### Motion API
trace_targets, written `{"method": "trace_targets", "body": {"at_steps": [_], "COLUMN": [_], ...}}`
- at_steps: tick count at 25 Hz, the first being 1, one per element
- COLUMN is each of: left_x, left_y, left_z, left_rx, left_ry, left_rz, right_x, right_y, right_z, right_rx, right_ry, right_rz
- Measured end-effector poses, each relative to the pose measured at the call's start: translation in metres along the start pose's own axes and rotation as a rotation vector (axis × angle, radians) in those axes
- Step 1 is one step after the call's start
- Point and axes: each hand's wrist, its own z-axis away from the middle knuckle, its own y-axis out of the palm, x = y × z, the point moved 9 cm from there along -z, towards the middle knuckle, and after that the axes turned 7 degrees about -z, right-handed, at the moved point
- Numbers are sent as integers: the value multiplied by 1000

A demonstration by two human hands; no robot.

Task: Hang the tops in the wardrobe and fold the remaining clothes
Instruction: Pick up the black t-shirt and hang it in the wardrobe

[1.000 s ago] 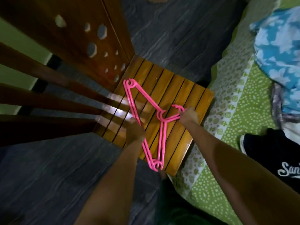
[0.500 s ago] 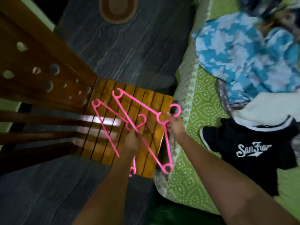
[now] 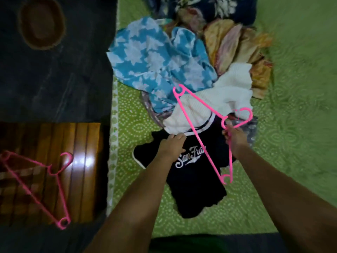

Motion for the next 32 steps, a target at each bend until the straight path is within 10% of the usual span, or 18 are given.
{"method": "trace_targets", "body": {"at_steps": [15, 24, 32], "left_x": [45, 64, -26], "left_y": [-18, -38, -93], "left_z": [0, 14, 16], "left_rx": [382, 197, 144], "left_ry": [-446, -669, -410], "left_rz": [-583, -125, 30], "right_x": [19, 38, 65], "right_y": [-26, -27, 45], "right_z": [-41, -37, 29], "right_rx": [276, 458, 678], "right_ry": [3, -125, -312], "right_rz": [179, 360, 711]}}
